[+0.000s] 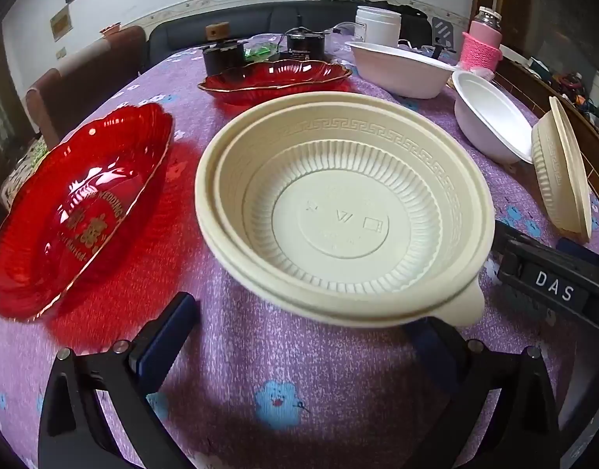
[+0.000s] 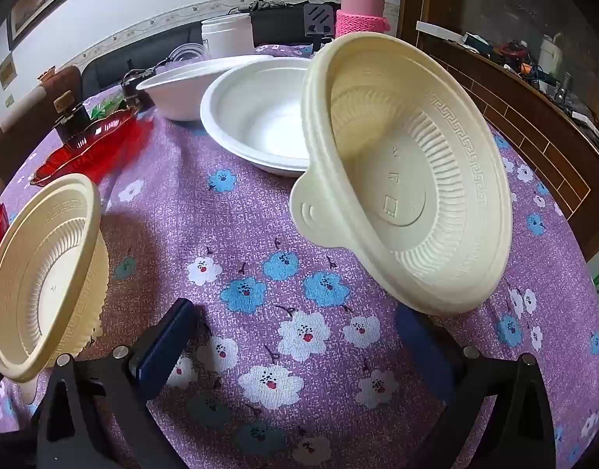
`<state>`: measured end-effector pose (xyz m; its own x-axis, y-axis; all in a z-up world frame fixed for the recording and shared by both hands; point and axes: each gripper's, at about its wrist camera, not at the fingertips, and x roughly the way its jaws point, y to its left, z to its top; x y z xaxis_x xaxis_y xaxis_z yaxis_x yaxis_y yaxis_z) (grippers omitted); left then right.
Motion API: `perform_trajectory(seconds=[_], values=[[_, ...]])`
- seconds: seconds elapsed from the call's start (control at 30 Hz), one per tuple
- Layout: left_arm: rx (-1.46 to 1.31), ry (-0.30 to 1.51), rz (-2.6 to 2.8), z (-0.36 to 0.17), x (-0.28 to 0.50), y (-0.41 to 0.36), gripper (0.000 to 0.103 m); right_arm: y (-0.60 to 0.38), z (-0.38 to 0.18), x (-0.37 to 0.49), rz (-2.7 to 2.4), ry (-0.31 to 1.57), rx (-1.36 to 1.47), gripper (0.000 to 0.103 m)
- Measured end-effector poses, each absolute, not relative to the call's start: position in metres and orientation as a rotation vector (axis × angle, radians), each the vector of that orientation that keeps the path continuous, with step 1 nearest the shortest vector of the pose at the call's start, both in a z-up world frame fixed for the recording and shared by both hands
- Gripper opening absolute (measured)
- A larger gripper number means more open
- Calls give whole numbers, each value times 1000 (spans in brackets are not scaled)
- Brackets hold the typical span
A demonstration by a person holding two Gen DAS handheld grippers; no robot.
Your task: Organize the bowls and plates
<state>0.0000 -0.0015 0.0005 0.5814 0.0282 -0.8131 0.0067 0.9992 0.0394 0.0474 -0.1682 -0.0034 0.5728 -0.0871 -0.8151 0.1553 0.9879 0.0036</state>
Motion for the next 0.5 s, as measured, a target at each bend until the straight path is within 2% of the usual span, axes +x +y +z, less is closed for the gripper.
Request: perform_trajectory(seconds=[0.5], values=[[32,967,-19,0,-11,7,103,-166,-1,50,-142,950,78,102]])
